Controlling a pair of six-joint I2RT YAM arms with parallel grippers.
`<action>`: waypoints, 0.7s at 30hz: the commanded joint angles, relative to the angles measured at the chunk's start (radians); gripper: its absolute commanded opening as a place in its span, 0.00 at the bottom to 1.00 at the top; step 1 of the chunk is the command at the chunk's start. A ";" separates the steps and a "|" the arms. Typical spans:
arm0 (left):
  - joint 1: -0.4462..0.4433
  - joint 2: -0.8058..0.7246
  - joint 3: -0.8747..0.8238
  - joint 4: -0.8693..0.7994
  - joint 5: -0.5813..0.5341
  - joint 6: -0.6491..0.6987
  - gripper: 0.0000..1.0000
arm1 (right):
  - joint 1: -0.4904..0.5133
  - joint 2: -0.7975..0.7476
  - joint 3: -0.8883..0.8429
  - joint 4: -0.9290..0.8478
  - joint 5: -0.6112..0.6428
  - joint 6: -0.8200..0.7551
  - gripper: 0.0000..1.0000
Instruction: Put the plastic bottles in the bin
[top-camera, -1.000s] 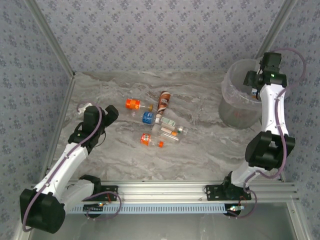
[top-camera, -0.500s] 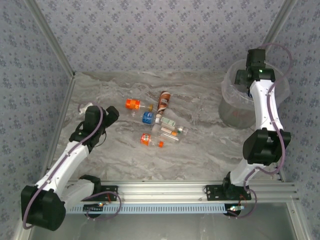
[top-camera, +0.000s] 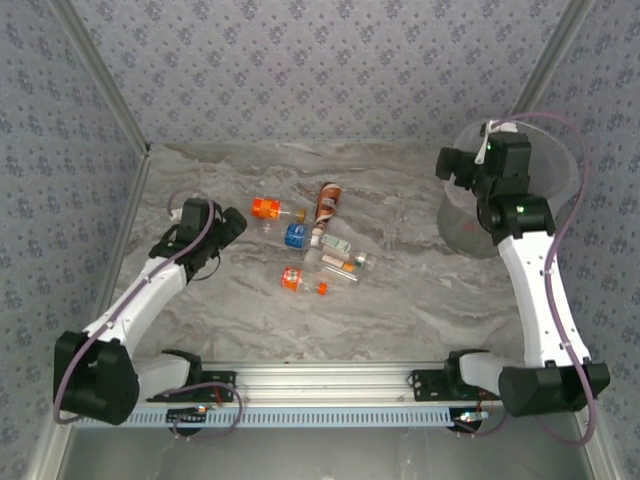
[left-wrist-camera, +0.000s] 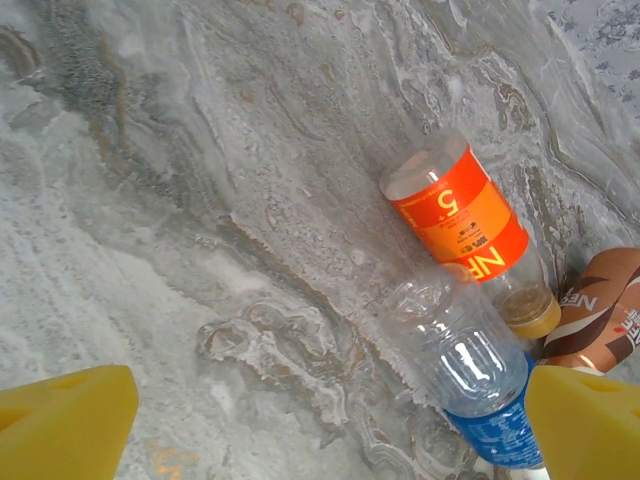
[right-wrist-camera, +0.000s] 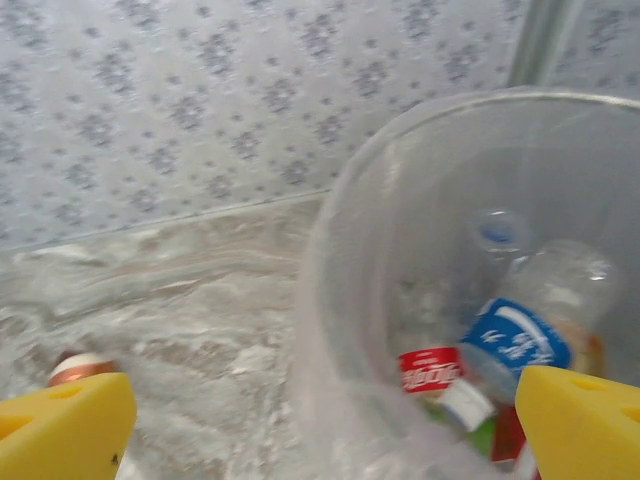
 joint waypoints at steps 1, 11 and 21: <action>0.007 0.048 0.060 -0.023 0.033 -0.073 0.99 | 0.030 -0.054 -0.071 0.107 -0.167 0.032 1.00; 0.006 0.234 0.176 -0.004 -0.028 -0.305 0.99 | 0.176 -0.158 -0.221 0.187 -0.185 0.011 1.00; 0.008 0.570 0.487 -0.188 0.059 -0.486 0.99 | 0.223 -0.157 -0.239 0.183 -0.139 0.034 1.00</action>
